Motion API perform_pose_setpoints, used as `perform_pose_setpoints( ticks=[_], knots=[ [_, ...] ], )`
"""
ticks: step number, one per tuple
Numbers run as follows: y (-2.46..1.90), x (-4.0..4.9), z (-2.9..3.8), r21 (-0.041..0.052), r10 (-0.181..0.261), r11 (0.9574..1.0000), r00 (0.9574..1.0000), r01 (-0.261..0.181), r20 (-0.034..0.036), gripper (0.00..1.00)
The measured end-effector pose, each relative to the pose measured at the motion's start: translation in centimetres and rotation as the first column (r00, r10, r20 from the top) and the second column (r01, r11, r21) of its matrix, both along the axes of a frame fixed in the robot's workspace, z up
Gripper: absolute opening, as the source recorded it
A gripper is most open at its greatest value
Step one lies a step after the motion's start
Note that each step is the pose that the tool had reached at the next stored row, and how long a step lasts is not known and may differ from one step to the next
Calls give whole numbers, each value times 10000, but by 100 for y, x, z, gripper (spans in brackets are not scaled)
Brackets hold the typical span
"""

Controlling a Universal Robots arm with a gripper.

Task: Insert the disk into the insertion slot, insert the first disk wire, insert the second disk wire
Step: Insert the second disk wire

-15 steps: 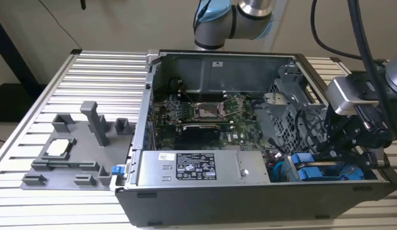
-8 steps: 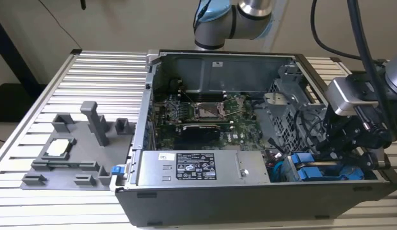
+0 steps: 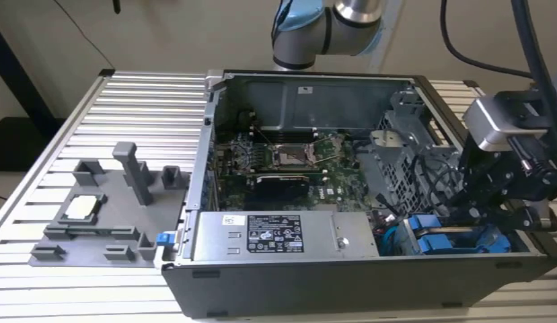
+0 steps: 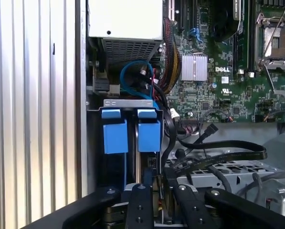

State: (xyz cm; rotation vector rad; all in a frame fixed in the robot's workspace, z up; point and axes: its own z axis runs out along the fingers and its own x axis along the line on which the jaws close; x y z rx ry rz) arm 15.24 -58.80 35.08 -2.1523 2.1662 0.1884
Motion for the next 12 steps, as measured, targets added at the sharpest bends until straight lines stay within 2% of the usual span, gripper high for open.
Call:
perform_pose_setpoints(
  ticks=[3,5,12],
  knots=[
    [0,0,106,0,0,10000,10000,0,0,24],
    [0,0,145,0,0,10000,10000,0,0,24],
    [0,0,158,3,1,10000,10000,-1,0,24]
  ],
)
